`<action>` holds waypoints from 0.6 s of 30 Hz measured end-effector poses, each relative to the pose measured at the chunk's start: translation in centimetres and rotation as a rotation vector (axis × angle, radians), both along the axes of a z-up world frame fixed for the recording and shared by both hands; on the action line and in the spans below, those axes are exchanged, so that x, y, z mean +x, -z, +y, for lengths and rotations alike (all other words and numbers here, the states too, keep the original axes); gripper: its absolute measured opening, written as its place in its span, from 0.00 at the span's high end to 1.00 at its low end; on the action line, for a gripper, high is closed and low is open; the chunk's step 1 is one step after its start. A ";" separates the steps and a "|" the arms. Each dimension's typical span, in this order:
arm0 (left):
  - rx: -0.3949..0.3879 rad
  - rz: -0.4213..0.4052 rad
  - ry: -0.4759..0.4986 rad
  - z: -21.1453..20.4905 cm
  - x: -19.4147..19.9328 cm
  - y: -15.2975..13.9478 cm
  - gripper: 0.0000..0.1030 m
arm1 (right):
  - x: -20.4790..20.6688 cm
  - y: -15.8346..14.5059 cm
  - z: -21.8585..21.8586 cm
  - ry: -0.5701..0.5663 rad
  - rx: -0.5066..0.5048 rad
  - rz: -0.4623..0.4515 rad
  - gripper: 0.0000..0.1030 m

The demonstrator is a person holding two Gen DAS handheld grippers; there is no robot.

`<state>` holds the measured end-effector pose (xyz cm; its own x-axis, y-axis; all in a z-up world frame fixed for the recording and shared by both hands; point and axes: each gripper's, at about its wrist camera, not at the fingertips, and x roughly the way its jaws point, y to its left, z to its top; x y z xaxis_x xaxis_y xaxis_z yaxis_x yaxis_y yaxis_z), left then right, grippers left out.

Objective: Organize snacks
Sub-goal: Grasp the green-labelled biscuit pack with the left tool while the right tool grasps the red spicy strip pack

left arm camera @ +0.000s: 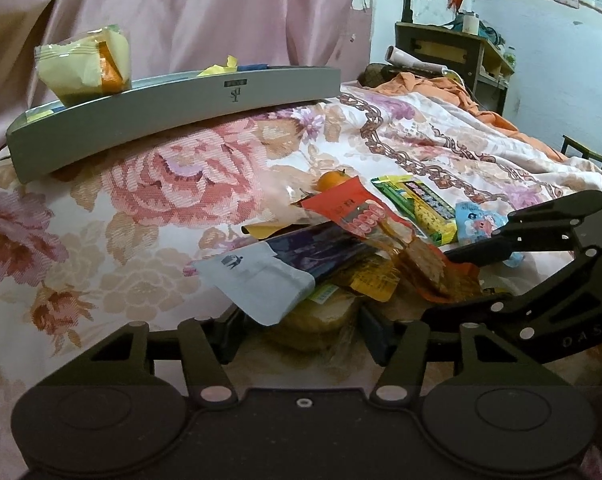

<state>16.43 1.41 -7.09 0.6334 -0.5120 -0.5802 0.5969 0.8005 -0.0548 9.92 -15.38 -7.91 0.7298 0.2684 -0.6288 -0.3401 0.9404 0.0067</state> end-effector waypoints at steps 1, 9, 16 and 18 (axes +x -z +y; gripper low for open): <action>0.001 -0.002 -0.002 0.0 -0.1 0.0 0.42 | 0.0 0.0 0.0 0.001 -0.001 0.000 0.39; 0.025 0.004 -0.035 -0.1 -1.1 -0.4 0.45 | -0.1 0.3 0.1 0.007 -0.001 -0.004 0.39; 0.046 0.032 -0.090 0.0 -3.4 -1.1 0.46 | -0.3 0.1 0.2 0.021 0.010 0.004 0.39; 0.052 0.044 -0.124 0.1 -4.1 -1.2 0.46 | -0.5 0.1 0.2 0.018 0.012 0.004 0.39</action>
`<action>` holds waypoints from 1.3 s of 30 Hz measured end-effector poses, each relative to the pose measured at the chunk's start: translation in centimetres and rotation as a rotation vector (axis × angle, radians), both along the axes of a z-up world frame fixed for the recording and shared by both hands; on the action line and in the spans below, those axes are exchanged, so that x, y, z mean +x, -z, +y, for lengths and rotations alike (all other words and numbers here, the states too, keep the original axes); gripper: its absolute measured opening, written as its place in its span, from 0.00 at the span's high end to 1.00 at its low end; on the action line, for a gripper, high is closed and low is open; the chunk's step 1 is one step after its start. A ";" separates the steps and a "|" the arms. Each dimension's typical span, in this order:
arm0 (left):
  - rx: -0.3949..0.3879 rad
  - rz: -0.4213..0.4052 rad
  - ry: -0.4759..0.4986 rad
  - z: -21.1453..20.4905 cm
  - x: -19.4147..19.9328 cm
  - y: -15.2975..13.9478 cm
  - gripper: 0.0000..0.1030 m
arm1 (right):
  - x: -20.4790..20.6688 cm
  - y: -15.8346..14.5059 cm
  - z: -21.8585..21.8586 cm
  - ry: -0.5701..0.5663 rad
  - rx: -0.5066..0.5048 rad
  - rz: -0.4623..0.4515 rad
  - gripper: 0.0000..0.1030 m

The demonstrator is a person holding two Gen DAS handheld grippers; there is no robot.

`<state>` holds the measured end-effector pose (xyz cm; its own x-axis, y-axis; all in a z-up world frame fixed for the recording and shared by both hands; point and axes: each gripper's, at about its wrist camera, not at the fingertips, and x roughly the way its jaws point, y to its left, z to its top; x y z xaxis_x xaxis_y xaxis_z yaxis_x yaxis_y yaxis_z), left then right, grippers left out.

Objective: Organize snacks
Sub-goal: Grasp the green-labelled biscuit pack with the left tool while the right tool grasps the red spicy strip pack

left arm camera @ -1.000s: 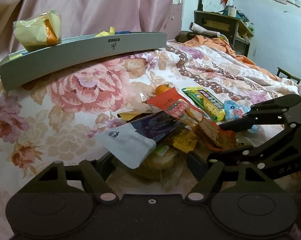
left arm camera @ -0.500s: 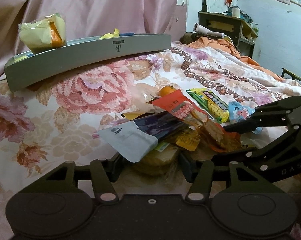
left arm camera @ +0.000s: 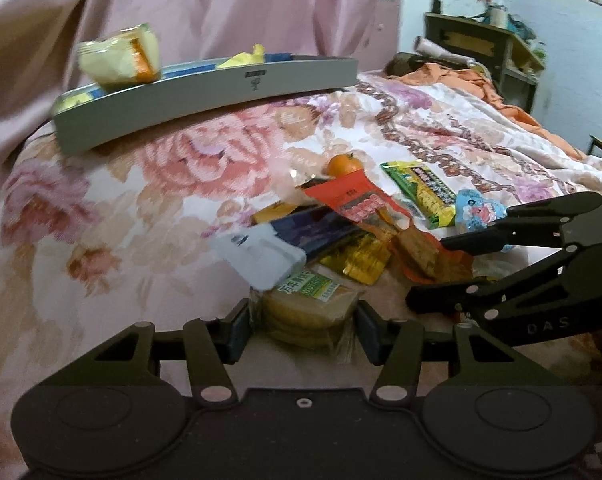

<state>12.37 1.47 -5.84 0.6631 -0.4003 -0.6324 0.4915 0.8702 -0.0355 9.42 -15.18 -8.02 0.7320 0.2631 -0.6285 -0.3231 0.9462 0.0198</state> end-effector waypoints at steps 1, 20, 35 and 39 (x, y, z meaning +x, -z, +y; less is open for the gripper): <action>0.003 0.009 -0.020 0.0 -0.3 -0.1 0.46 | -0.2 0.0 0.0 -0.001 0.002 0.000 0.39; -0.017 0.087 -0.145 0.7 -2.8 -0.7 0.34 | -1.6 0.1 1.2 -0.069 -0.045 -0.030 0.34; -0.003 0.069 -0.130 0.7 -1.8 -0.1 0.19 | -0.2 0.8 1.2 -0.055 -0.057 -0.014 0.14; 0.006 0.065 -0.127 0.6 -1.9 -0.1 0.19 | -0.5 1.0 1.4 -0.045 -0.056 -0.023 0.17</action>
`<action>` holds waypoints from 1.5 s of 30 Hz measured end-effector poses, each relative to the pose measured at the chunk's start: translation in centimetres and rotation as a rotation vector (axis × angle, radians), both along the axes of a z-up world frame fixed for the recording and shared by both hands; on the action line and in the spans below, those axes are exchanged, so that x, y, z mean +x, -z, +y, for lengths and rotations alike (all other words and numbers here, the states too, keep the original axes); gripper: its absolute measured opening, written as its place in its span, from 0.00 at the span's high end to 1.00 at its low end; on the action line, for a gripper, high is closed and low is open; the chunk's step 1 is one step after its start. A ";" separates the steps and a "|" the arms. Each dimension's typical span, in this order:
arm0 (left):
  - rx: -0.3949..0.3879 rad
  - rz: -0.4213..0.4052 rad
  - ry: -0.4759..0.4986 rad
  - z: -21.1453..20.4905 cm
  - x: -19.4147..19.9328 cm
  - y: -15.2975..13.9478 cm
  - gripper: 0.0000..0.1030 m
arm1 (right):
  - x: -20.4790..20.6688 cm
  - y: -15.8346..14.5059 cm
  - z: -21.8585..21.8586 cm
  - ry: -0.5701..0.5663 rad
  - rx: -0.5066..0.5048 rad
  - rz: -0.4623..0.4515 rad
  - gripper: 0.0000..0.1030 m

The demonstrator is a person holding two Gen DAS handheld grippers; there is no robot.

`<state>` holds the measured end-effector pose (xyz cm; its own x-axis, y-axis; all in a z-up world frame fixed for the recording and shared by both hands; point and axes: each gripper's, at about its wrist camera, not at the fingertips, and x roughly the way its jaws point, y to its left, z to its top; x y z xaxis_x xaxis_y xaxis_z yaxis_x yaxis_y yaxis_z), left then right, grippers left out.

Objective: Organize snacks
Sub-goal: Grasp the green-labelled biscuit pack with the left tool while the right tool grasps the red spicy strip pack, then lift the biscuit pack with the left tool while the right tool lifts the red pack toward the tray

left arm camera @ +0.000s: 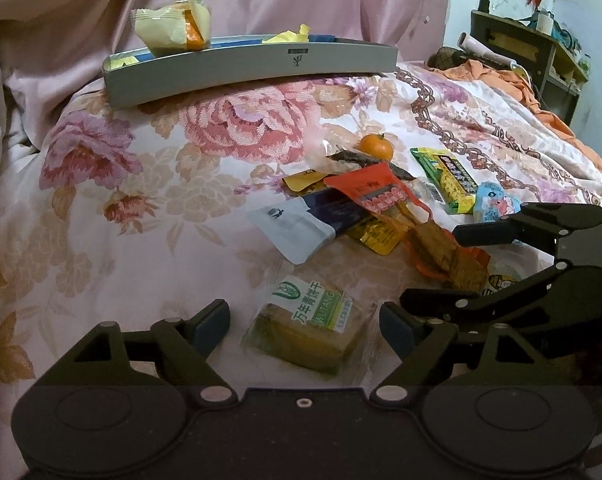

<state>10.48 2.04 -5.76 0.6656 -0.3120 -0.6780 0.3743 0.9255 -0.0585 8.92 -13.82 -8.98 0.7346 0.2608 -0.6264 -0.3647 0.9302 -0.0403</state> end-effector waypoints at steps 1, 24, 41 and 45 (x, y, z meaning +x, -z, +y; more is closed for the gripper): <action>0.001 -0.001 -0.001 0.0 0.0 0.0 0.21 | 0.0 0.0 0.1 -0.002 -0.001 -0.003 0.18; -0.010 -0.043 0.029 -0.8 -1.0 -0.5 0.49 | -2.5 -0.6 0.6 -0.030 -0.043 -0.093 0.47; -0.033 -0.050 -0.010 -0.9 -2.2 -2.1 0.50 | -3.5 -0.8 1.1 -0.084 -0.121 -0.170 0.54; -0.053 -0.070 -0.027 -0.5 -2.1 -2.6 0.50 | -3.8 -0.9 1.2 -0.094 -0.136 -0.196 0.54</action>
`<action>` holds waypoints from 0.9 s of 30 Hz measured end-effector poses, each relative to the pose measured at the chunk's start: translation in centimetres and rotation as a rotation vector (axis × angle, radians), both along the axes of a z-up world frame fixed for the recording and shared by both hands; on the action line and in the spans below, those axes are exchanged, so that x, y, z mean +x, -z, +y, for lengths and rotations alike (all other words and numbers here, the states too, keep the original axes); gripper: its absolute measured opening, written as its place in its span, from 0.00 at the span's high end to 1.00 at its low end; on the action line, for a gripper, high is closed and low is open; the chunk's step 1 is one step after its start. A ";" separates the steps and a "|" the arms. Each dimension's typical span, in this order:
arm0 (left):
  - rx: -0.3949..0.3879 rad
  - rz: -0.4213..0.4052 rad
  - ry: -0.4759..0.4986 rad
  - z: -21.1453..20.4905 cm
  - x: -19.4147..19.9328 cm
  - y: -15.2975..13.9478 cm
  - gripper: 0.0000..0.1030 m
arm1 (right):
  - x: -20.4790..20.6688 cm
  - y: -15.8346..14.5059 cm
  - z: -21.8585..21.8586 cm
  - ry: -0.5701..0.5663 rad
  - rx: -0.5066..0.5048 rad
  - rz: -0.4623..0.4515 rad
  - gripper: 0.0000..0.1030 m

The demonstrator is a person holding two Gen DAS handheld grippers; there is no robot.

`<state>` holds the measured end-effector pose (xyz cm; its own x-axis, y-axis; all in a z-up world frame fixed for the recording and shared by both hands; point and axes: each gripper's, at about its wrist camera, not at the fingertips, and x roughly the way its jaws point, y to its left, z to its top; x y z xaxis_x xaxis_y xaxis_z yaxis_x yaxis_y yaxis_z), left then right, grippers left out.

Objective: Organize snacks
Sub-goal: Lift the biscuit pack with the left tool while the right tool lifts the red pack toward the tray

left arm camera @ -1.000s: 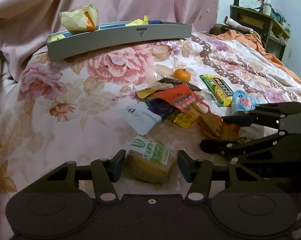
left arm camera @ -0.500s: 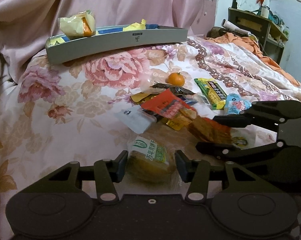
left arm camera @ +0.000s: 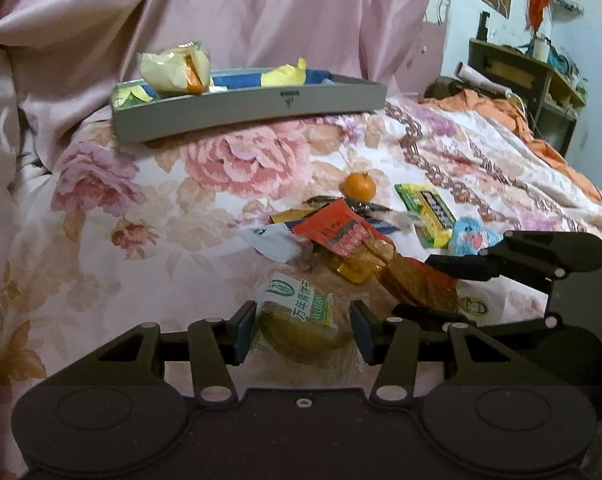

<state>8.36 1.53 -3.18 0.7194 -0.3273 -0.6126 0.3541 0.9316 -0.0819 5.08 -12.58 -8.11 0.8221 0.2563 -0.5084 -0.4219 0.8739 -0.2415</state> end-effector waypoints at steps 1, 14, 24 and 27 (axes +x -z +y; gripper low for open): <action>-0.004 -0.005 -0.004 0.1 0.0 -0.1 0.50 | -0.2 0.0 0.1 -0.004 -0.008 -0.012 0.54; -0.047 -0.156 -0.092 1.7 0.4 -1.7 0.49 | -0.8 -1.1 0.3 -0.031 -0.056 -0.155 0.54; -0.068 -0.272 -0.156 3.3 2.3 -4.2 0.49 | 0.3 -4.2 -0.6 -0.075 -0.053 -0.275 0.54; -0.093 -0.291 -0.159 3.6 3.8 -5.7 0.49 | 1.2 -5.4 -0.9 -0.106 -0.078 -0.310 0.53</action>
<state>12.12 5.10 2.49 0.9060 -0.2420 -0.3473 0.2262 0.9703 -0.0862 6.25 -13.53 -2.75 0.9114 0.3189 -0.2601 -0.4056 0.8029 -0.4368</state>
